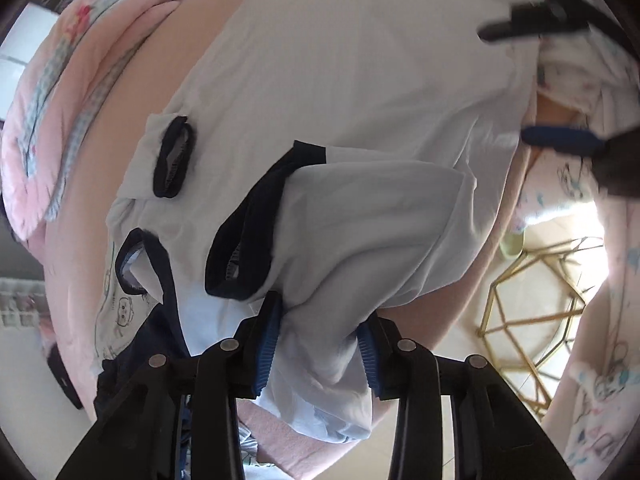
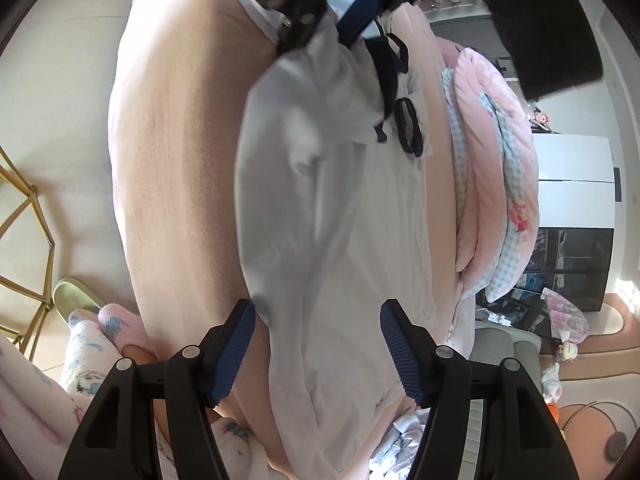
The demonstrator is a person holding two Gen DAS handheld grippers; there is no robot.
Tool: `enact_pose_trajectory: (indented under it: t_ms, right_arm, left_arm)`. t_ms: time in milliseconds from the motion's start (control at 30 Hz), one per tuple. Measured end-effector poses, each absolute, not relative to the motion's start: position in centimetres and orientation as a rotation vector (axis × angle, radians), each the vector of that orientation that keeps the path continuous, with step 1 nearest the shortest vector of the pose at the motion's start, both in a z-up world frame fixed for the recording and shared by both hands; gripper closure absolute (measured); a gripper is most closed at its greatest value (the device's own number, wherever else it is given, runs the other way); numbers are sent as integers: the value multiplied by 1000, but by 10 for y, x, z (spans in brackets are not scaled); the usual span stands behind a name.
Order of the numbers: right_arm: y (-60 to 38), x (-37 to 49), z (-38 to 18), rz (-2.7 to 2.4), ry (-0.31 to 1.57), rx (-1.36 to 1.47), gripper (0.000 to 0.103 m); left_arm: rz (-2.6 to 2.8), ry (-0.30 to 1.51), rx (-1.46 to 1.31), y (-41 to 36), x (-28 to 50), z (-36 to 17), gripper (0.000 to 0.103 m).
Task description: Fold clothes
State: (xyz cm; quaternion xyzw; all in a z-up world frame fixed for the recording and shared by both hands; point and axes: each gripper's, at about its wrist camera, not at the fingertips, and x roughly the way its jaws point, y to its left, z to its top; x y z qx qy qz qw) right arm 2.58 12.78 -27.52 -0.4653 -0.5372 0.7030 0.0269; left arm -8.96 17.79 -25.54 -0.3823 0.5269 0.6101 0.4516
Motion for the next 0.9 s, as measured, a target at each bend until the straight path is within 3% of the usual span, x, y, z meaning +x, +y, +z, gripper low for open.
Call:
enact_pose_trajectory:
  t_ms: [100, 500, 633, 700, 800, 900]
  right_arm:
    - [120, 18, -271, 2258, -1619, -1422, 38]
    - [112, -33, -257, 2402, -1385, -1309, 38]
    - [103, -40, -261, 2359, -1468, -1183, 38]
    - [98, -40, -266, 2307, -1564, -1116, 25]
    - [88, -35, -275, 2267, -1691, -1035, 25]
    - [83, -37, -282, 2264, -1703, -1036, 25]
  left_arm:
    - [1556, 1211, -971, 179, -99, -246, 70]
    - [1562, 1162, -987, 172, -100, -236, 70]
    - [1558, 1107, -1019, 170, -105, -233, 71]
    - [1552, 1080, -1037, 171, -111, -231, 71]
    - [1538, 1047, -1058, 172, -121, -229, 71]
    - [1534, 1037, -1072, 174, -129, -228, 71]
